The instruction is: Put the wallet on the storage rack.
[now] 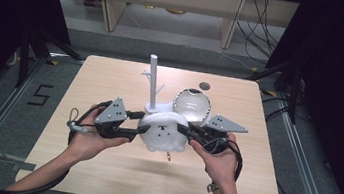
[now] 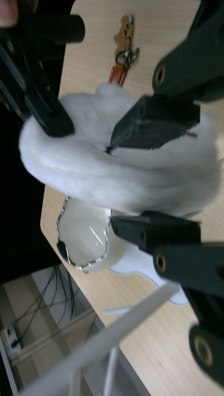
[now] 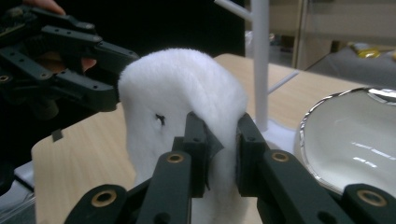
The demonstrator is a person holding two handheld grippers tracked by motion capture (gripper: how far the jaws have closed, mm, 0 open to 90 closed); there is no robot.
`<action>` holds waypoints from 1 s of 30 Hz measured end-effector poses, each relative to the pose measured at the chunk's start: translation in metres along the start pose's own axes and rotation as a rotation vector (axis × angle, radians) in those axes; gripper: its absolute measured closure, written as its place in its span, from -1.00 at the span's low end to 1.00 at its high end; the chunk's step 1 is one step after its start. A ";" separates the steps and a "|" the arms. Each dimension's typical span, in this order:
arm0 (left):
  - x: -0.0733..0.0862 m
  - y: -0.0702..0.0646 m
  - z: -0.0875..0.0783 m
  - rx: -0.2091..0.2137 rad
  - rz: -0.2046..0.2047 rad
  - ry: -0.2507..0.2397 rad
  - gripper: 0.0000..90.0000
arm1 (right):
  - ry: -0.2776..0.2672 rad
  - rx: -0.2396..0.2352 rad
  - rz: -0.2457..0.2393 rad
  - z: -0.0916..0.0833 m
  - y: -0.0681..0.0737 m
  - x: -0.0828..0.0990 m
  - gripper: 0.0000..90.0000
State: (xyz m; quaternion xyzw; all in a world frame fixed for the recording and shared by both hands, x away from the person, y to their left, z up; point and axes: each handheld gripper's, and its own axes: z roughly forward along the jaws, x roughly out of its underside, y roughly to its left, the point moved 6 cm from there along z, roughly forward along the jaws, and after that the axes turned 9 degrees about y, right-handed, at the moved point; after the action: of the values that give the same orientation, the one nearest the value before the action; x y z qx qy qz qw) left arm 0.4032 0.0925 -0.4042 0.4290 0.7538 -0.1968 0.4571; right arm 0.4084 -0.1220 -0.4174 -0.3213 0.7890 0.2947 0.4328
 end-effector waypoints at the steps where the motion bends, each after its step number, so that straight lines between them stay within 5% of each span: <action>1: 0.002 0.002 -0.002 -0.007 -0.016 -0.008 0.04 | -0.015 0.017 -0.002 -0.002 -0.002 -0.001 0.76; 6: 0.015 0.011 -0.016 -0.049 -0.078 -0.034 -0.19 | -0.058 0.059 -0.002 -0.011 -0.012 -0.008 0.76; 19: 0.078 0.033 -0.043 -0.159 -0.229 -0.044 -0.22 | -0.091 0.079 0.036 -0.020 -0.019 -0.016 0.76; 30: 0.126 0.041 -0.052 -0.238 -0.325 -0.037 -0.22 | -0.125 0.109 0.018 -0.027 -0.026 -0.029 0.75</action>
State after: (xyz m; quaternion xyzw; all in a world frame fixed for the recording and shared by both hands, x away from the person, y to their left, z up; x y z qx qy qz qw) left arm 0.3833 0.2099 -0.4824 0.2408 0.8225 -0.1854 0.4807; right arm 0.4276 -0.1509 -0.3845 -0.2709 0.7782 0.2746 0.4956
